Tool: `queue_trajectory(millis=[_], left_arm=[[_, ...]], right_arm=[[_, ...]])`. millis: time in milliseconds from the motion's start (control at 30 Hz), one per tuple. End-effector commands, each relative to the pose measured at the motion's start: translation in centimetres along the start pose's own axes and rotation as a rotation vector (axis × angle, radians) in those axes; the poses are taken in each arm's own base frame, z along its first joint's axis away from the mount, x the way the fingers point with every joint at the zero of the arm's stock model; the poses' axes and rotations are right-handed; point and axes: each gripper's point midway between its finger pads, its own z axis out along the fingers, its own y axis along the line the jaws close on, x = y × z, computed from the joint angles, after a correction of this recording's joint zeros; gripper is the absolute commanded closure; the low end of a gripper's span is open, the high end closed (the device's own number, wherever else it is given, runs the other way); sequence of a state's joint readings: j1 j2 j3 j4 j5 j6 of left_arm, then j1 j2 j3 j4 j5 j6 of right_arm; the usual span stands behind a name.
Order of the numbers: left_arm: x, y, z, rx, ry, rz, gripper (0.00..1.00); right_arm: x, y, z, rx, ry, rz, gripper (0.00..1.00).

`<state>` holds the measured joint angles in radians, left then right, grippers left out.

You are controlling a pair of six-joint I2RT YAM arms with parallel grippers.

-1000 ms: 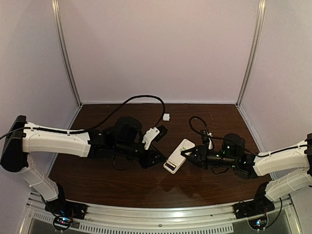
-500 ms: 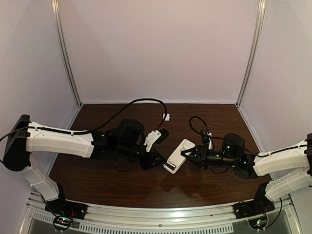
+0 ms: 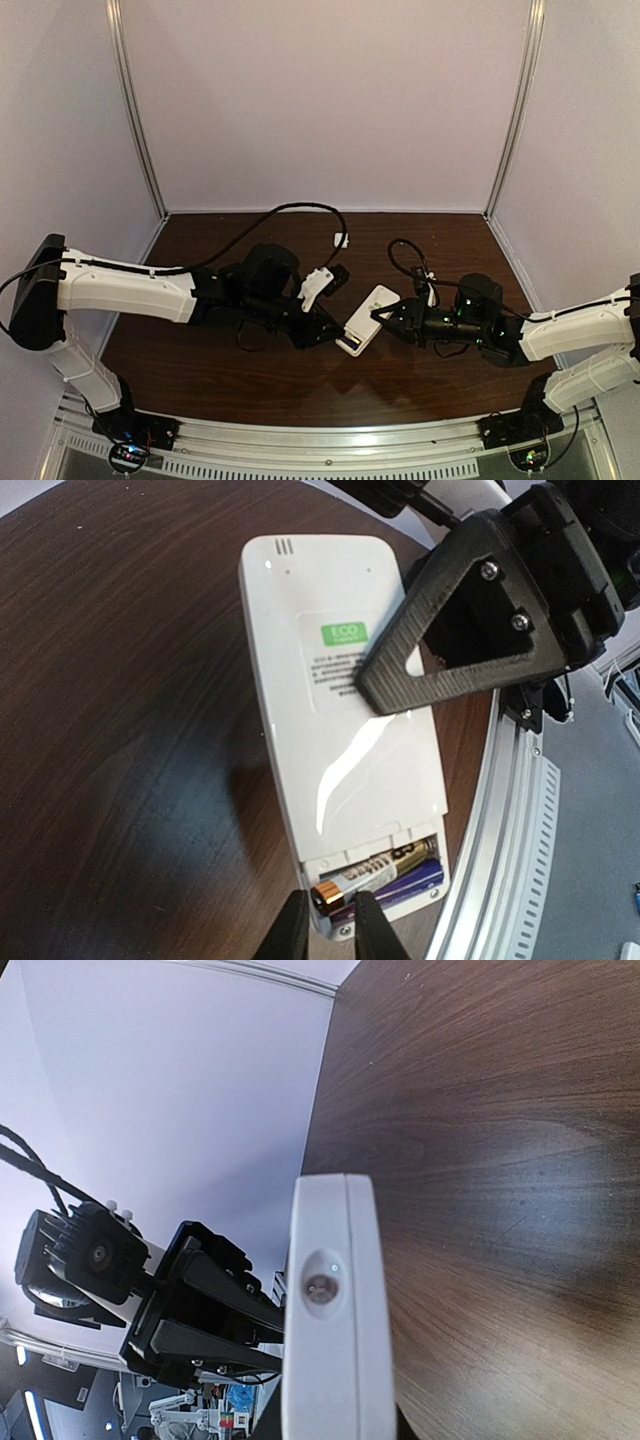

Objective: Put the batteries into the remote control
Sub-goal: Load the battery into the battery compartment.

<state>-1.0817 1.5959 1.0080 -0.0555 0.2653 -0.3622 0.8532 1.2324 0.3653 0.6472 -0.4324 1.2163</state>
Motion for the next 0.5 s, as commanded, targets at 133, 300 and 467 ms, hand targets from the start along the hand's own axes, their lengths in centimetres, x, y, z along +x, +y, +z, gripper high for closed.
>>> queue_trajectory(millis=[133, 300, 467], left_arm=[[-1.52, 0.05, -0.86, -0.034, -0.039, 0.029, 0.82], [-1.8, 0.08, -0.77, -0.037, -0.042, 0.036, 0.82], [-2.0, 0.0, -0.8, -0.034, -0.044, 0.047, 0.67]], right_arm=[[-0.06, 1.11, -0.33, -0.04, -0.007, -0.012, 1.0], [-0.06, 1.22, -0.29, -0.043, -0.005, -0.013, 1.0], [-0.06, 1.21, -0.31, -0.041, -0.005, -0.013, 1.0]])
